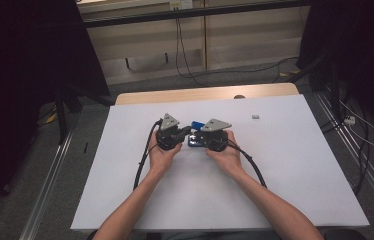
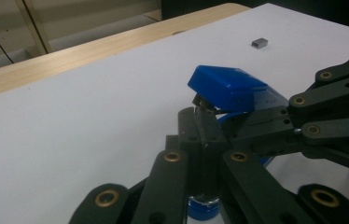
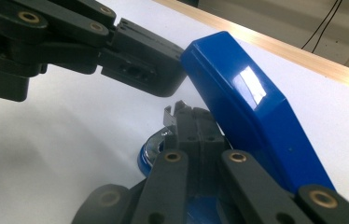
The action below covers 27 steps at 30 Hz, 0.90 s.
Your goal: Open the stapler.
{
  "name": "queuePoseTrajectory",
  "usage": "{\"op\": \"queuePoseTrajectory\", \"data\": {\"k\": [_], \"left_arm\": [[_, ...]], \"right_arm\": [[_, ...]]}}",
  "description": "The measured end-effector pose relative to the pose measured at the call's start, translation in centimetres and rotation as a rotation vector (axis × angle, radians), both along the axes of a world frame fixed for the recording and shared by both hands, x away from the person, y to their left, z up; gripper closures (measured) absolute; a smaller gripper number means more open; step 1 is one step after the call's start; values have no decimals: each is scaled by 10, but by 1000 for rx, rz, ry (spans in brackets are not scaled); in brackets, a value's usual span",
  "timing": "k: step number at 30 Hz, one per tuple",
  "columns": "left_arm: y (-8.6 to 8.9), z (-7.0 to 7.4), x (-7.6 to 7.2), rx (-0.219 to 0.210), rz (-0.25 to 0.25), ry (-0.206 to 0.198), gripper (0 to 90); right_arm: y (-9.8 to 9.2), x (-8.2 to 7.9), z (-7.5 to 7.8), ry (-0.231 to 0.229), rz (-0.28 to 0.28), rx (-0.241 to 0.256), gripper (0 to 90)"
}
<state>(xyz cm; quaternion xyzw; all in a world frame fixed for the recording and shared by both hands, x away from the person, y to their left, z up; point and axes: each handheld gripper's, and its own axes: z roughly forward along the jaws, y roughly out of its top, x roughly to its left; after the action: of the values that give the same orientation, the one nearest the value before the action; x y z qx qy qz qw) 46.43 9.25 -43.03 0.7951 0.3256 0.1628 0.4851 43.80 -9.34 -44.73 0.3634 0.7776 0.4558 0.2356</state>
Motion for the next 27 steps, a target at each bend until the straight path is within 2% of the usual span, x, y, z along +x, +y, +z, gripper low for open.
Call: {"op": "queuePoseTrajectory", "data": {"k": [6, 11, 14, 17, 27], "left_arm": [[-3, -4, 1, 6, 1, 2, 900], [-1, -10, 5, 12, 0, 22, 900], [-3, -9, 5, 24, 0, 18, 900], [-2, -10, 5, 17, 0, 24, 900], [-3, -13, 6, 56, -13, 21, 900]], "right_arm": [[-1, 0, 1, -5, -5, 2, 900], [-1, 0, 0, -3, -4, 3, 900], [0, 1, -1, -2, -2, -1, 900], [-1, 1, -1, -2, -4, 0, 900], [-1, 1, 1, -9, -14, 7, 900]]}}
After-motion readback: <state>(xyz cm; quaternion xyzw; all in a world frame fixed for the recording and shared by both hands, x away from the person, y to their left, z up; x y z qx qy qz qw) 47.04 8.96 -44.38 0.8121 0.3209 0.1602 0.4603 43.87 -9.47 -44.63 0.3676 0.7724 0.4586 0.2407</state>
